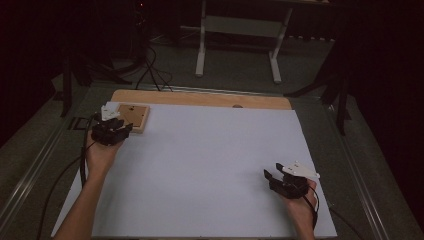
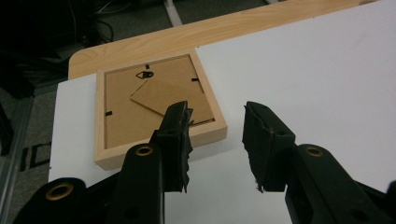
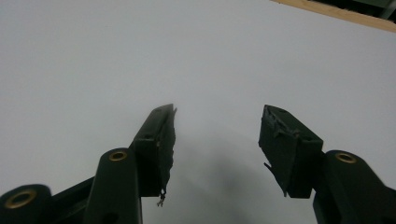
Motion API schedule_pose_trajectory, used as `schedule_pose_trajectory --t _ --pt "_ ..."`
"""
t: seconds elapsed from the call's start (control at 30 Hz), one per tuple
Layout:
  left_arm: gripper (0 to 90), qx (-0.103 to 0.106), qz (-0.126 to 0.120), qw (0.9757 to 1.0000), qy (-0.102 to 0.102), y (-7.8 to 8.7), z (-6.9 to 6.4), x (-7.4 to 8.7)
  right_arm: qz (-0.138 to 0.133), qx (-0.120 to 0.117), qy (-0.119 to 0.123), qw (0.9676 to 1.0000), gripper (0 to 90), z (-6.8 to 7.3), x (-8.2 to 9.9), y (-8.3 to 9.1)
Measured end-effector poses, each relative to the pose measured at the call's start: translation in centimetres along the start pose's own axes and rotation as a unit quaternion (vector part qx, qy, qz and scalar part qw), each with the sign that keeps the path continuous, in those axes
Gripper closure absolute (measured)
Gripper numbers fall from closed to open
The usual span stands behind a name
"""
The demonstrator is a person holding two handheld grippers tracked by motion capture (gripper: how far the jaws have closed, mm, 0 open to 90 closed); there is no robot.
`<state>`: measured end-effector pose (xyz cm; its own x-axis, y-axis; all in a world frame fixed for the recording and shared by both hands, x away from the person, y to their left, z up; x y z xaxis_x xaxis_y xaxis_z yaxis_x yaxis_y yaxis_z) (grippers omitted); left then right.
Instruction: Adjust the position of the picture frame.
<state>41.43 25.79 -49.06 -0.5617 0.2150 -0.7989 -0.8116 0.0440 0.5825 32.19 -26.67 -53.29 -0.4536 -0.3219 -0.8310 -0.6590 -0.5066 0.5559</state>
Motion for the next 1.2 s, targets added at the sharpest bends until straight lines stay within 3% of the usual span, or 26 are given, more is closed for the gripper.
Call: schedule_pose_trajectory --t 0.37,0.63,1.2 --pt "60.9 -0.006 0.009 0.9999 0.003 -1.3 0.5 -0.1 0.000 0.000 0.000 1.0000 45.1 0.0 0.0 0.0" --pt "60.9 -0.004 0.013 0.9995 0.028 -2.2 0.9 0.0 0.000 0.000 -0.001 1.0000 45.1 -0.1 0.0 0.0" --pt "61.4 -0.011 0.037 0.9980 0.051 -4.7 1.8 0.3 -0.002 0.004 -0.006 1.0000 45.0 -0.4 0.2 0.2"
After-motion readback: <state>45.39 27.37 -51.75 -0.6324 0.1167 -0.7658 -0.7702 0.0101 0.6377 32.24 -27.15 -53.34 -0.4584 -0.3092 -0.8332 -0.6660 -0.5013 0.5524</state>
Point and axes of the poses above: each handheld gripper's, and its own axes: y roughly backward along the jaws, x roughly out of its underside, z roughly to its left, the point moved 5 cm from there along -y, roughly forward along the jaws, and after that the axes turned 9 degrees about -x, right-handed, at the moved point
